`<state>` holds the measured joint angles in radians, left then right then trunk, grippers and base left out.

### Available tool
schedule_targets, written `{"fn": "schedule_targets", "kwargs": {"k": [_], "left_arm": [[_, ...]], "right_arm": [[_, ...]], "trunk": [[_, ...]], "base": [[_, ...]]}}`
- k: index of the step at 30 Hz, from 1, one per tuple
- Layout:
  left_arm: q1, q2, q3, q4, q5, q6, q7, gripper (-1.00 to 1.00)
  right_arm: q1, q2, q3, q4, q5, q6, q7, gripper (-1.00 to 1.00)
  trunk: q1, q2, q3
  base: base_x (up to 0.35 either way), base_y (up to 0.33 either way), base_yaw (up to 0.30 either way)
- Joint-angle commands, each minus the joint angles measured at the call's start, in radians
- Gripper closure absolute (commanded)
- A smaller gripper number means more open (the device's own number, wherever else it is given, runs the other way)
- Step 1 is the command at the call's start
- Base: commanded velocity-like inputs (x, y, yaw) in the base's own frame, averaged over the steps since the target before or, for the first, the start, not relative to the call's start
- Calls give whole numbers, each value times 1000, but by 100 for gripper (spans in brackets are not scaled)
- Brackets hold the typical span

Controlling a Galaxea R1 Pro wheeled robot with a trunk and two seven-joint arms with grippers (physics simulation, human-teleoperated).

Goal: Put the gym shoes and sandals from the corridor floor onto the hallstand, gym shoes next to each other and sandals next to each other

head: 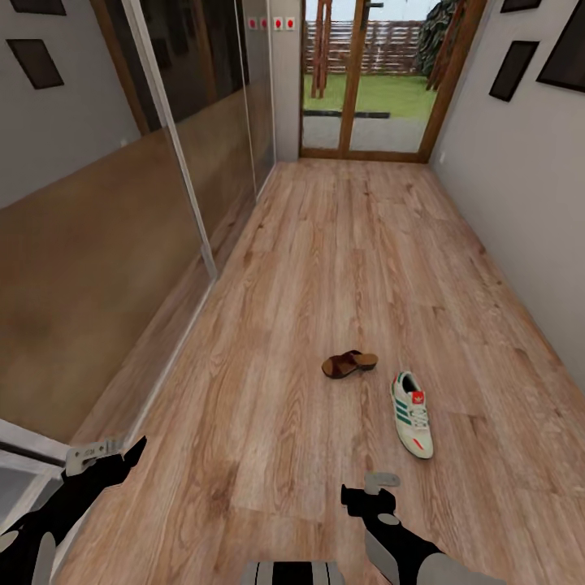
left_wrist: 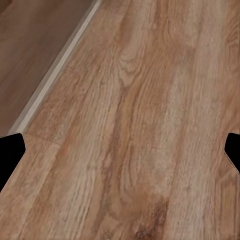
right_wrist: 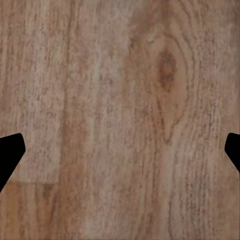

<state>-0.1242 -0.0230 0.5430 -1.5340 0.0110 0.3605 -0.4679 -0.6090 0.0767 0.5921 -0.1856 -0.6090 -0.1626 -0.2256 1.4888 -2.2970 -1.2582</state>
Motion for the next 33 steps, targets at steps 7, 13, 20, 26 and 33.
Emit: {"fn": "schedule_targets", "kwargs": {"k": [7,13,20,26,33], "left_arm": [[0,0,0,0,1,0,0,-100],[0,0,0,0,2,0,0,-100],[-1,0,0,0,4,0,0,-100],[-1,0,1,0,4,0,1,-100],[-1,0,1,0,0,0,1,-100]], "right_arm": [[0,0,0,0,0,0,0,-100],[0,0,0,0,0,0,0,-100],[0,0,0,0,0,0,0,-100],[0,0,0,0,0,0,0,-100],[0,0,0,0,0,0,0,-100]], "trunk": [[0,0,0],[0,0,0],[0,0,0],[0,0,0],[0,0,0]], "base": [[332,-75,0],[332,-76,0],[332,-73,0],[332,-27,0],[333,-5,0]]}}
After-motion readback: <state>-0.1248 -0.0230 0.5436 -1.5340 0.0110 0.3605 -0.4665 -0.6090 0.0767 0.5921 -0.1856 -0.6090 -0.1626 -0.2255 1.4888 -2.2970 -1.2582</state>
